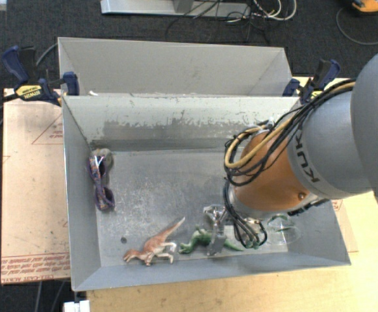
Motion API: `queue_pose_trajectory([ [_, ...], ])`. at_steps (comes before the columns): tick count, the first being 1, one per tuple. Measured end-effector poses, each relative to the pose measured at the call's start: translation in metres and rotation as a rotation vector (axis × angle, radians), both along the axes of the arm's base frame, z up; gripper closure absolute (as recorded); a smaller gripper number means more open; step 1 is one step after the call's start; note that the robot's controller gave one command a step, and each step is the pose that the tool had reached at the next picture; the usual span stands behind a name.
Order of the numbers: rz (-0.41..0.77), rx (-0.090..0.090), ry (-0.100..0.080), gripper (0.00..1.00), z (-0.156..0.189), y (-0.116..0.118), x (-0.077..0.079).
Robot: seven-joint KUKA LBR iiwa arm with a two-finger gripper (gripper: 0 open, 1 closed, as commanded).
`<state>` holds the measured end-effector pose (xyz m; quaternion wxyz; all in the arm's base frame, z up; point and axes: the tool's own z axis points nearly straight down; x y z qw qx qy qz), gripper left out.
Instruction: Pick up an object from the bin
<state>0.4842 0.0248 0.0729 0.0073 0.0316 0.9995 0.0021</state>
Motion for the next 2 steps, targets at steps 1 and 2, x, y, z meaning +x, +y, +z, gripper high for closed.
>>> queue_pose_trajectory([
  [1, 0.000, 0.000, 0.000, 1.00, 0.0000, 0.0000, 0.0000],
  [2, -0.001, 0.000, 0.000, 1.00, 0.0000, 0.0000, 0.0000],
])
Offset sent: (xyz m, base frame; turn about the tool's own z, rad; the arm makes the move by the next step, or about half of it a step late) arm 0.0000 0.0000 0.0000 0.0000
